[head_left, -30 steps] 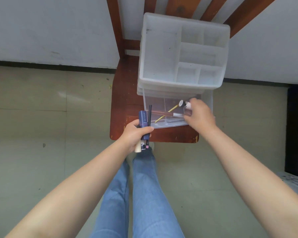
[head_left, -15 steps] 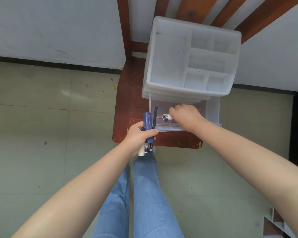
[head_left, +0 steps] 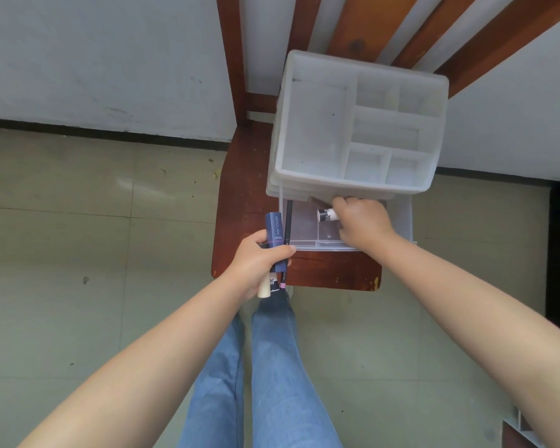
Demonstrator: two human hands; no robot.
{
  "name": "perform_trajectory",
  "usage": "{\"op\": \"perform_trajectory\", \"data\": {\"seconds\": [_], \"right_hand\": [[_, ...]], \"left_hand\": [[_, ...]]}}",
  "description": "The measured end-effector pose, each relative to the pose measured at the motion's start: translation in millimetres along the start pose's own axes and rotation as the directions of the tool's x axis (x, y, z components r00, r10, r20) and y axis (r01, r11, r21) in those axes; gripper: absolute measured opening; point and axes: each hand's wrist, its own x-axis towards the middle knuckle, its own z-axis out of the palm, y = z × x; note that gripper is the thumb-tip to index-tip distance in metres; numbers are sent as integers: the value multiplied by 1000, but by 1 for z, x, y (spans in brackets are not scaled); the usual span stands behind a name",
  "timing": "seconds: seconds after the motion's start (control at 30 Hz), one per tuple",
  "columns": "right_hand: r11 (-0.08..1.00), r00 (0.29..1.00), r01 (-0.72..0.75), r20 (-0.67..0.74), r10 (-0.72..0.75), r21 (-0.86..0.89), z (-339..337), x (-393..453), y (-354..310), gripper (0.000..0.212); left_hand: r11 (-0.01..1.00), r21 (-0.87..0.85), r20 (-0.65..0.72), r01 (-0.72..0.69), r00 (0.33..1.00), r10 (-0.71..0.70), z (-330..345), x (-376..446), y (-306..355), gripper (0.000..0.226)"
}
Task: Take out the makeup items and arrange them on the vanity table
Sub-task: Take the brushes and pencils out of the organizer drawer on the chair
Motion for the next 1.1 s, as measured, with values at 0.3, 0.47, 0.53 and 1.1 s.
{"op": "perform_trajectory", "data": {"seconds": [0.3, 0.47, 0.53, 1.1], "right_hand": [[923, 970, -241, 55, 236, 299, -4, -18, 20, 13], [958, 985, -143, 130, 113, 249, -12, -19, 17, 14], [972, 988, -97, 138, 68, 214, -13, -16, 13, 8], [967, 952, -249, 197, 234, 54, -16, -4, -6, 29]], "left_hand": [[999, -32, -21, 11, 1000, -11, 2, 2, 2, 21], [999, -47, -24, 16, 1000, -17, 2, 3, 1, 19], [998, -60, -20, 18, 1000, -19, 3, 3, 1, 15], [999, -35, -34, 19, 999, -20, 2, 4, 5, 24]]}}
